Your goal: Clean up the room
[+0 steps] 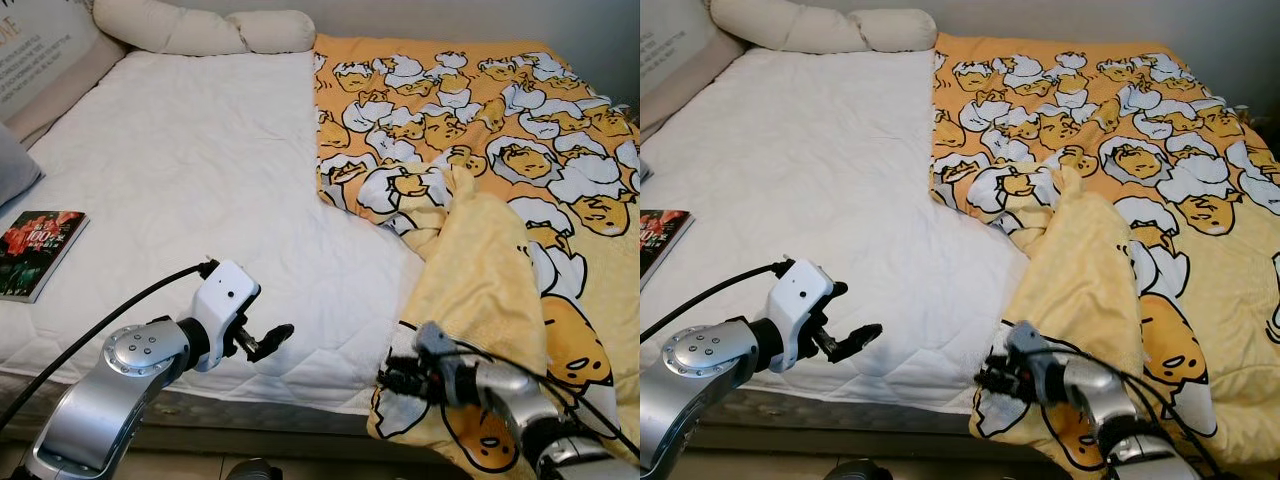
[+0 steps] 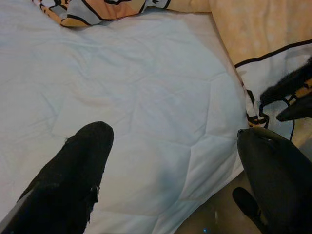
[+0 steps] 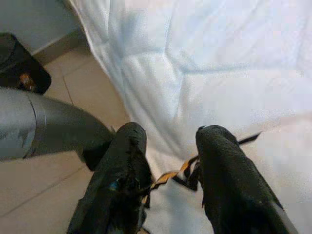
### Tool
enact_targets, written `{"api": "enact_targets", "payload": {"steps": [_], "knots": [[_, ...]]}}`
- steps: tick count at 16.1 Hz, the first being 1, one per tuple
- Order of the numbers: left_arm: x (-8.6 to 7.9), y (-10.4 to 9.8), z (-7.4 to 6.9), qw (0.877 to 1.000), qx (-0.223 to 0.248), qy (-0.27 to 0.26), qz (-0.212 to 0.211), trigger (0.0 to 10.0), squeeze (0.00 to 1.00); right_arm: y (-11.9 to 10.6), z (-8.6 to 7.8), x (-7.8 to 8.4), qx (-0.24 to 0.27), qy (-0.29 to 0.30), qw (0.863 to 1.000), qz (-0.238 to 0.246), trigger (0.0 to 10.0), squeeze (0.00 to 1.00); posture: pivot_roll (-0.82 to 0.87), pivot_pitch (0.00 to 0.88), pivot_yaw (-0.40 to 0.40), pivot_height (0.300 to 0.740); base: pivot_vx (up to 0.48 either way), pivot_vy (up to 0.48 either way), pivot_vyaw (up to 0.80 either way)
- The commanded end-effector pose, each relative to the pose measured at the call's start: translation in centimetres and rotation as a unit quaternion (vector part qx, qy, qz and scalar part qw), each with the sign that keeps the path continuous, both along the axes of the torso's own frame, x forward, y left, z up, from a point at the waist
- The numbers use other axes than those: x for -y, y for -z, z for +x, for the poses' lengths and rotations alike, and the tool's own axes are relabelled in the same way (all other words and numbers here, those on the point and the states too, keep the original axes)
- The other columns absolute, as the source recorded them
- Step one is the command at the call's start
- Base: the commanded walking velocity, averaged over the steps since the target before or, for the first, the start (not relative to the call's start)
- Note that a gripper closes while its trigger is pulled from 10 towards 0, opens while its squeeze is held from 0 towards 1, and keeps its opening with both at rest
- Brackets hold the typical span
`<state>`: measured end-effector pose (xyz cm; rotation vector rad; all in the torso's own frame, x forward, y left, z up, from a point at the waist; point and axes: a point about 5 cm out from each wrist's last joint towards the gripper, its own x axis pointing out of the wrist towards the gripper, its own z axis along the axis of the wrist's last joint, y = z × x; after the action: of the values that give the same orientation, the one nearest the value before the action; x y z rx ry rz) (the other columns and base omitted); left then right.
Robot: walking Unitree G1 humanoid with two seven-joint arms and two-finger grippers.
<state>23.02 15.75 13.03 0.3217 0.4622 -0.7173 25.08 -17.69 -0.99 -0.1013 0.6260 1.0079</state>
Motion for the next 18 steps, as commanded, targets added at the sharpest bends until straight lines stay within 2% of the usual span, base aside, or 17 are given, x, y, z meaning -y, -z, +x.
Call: {"api": "enact_targets", "payload": {"steps": [1, 3, 5, 6, 7, 8, 9, 10, 11, 13, 15, 16, 18], "knots": [[-0.1, 0.0, 0.2, 1.0, -0.001, 0.004, 0.005, 10.0, 0.0, -1.4, 1.9, -0.4, 0.04, 0.024, 0.999, 0.001, 10.0, 1.0, 0.11, 0.0, 0.031, 0.74, 0.0, 0.0, 0.0], [-0.1, -0.1, 0.4, 1.0, 0.002, 0.002, 0.005, 10.0, 0.0, -2.4, 3.9, -1.9, 0.092, 0.085, 0.992, -0.026, 10.0, 1.0, 0.1, 0.0, 0.03, 0.74, 0.0, 0.0, 0.0], [0.0, -0.3, 0.7, 1.0, 0.006, 0.0, 0.0, 10.0, 0.0, -2.5, 4.5, -2.7, 0.101, 0.118, 0.987, -0.043, 10.0, 1.0, 0.1, 0.0, 0.029, 0.74, 0.0, 0.0, 0.0], [0.2, -0.4, 0.9, 1.0, 0.008, -0.001, -0.006, 10.0, 0.0, -2.5, 5.1, -3.4, 0.102, 0.169, 0.979, -0.052, 10.0, 1.0, 0.1, 0.0, 0.032, 0.74, 0.0, 0.0, 0.0], [0.2, -0.4, 0.9, 1.0, 0.007, 0.002, -0.006, 10.0, 0.0, -2.8, 5.9, -4.0, 0.119, 0.23, 0.962, -0.083, 10.0, 1.0, 0.1, 0.0, 0.034, 0.74, 0.0, 0.0, 0.0], [0.2, -0.4, 1.0, 1.0, 0.007, 0.003, -0.005, 10.0, 0.0, -3.0, 6.2, -4.2, 0.133, 0.253, 0.953, -0.104, 10.0, 1.0, 0.1, 0.0, 0.038, 0.74, 0.0, 0.0, 0.0], [0.1, -0.5, 1.1, 1.0, 0.007, 0.004, -0.004, 10.0, 0.0, -3.5, 6.7, -4.5, 0.155, 0.306, 0.931, -0.128, 10.0, 1.0, 0.1, 0.0, 0.04, 0.74, 0.0, 0.0, 0.0], [0.1, -0.5, 1.1, 1.0, 0.007, 0.005, -0.004, 10.0, 0.0, -3.6, 6.9, -4.5, 0.16, 0.323, 0.923, -0.137, 10.0, 1.0, 0.1, 0.0, 0.04, 0.74, 0.0, 0.0, 0.0], [0.1, -0.5, 1.2, 1.0, 0.007, 0.006, -0.004, 10.0, 0.0, -3.4, 6.8, -4.4, 0.155, 0.353, 0.909, -0.16, 10.0, 1.0, 0.1, 0.0, 0.04, 0.74, 0.0, 0.0, 0.0], [0.2, -0.6, 1.3, 1.0, 0.007, 0.007, -0.005, 10.0, 0.0, -3.0, 6.6, -4.4, 0.146, 0.361, 0.903, -0.183, 10.0, 1.0, 0.1, 0.0, 0.04, 0.74, 0.0, 0.0, 0.0], [0.3, -0.6, 1.3, 1.0, 0.005, 0.009, -0.008, 10.0, 0.0, -2.2, 6.0, -3.4, 0.119, 0.385, 0.888, -0.222, 10.0, 1.0, 0.1, 0.0, 0.038, 0.74, 0.0, 0.0, 0.0], [0.3, -0.5, 1.3, 1.0, 0.005, 0.009, -0.008, 10.0, 0.0, -1.9, 5.9, -2.8, 0.109, 0.398, 0.879, -0.237, 10.0, 0.0, 0.1, 0.0, 0.039, 0.74, 0.0, 0.0, 0.0], [0.3, -0.5, 1.4, 1.0, 0.005, 0.009, -0.008, 10.0, 0.0, -1.4, 5.6, -2.1, 0.089, 0.411, 0.872, -0.25, 10.0, 0.0, 0.1, 0.0, 0.04, 0.74, 0.0, 0.0, 0.0]]}}
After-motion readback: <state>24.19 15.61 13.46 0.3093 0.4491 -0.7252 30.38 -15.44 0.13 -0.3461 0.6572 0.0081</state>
